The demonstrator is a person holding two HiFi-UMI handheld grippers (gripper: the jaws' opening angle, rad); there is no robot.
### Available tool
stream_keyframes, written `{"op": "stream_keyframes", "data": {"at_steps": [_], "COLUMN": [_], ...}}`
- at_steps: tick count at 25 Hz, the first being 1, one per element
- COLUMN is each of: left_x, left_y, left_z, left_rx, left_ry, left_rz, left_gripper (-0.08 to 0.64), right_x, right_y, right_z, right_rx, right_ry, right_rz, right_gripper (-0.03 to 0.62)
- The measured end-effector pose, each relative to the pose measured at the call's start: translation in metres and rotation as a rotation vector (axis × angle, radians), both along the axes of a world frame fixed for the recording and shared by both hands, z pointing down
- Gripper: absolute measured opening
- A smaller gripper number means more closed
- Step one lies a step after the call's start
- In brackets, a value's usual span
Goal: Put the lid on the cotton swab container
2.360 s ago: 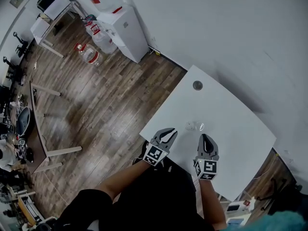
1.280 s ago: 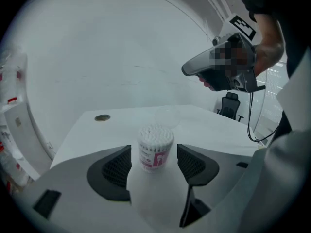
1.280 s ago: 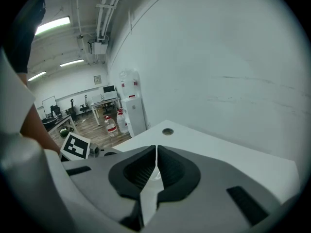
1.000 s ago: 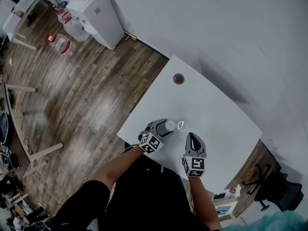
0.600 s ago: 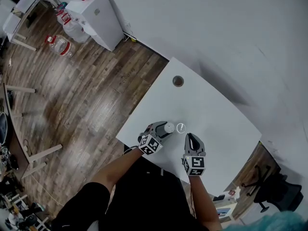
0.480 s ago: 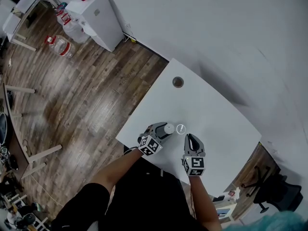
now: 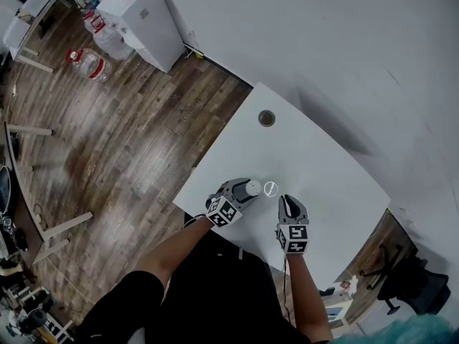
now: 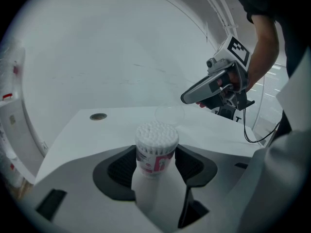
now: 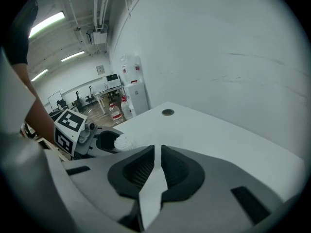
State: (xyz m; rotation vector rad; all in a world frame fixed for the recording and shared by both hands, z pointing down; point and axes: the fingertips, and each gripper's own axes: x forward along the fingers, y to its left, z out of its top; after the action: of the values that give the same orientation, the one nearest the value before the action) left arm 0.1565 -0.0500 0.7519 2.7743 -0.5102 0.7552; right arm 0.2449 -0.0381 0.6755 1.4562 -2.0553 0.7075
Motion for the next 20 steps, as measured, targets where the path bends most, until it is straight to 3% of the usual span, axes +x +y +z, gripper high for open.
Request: {"op": "stream_keyframes", "data": {"at_steps": [5,9,13,20], "left_x": [0.000,0.001,0.001,-0.001], "left_y": [0.002,0.002,0.004,0.003], "left_z": [0.002,0.002,0.002,0.003], "left_rx": [0.021,0.023,0.016,0.009], "left_ry": [-0.027,-0.028,-0.030,-0.032], "left_rz": [0.036,0.044,0.048,0.061], "left_gripper": [0.256,0.256,0.256,0.256], "right_x": [0.003,0.002,-0.003,-0.017], "right_y": [-0.005,-0.004,0.001,-0.001], "right_z": [0.005,0.017,0.030,0.026], "right_rx": [0.027,-0.006,-0.028,-0.009], "right_ry": [0.068,0.084,0.180,0.177], "right_rz": [-0.157,-0.252,-0.386,-0.447], "right_gripper": [0.053,0.092,0.092,0.092]}}
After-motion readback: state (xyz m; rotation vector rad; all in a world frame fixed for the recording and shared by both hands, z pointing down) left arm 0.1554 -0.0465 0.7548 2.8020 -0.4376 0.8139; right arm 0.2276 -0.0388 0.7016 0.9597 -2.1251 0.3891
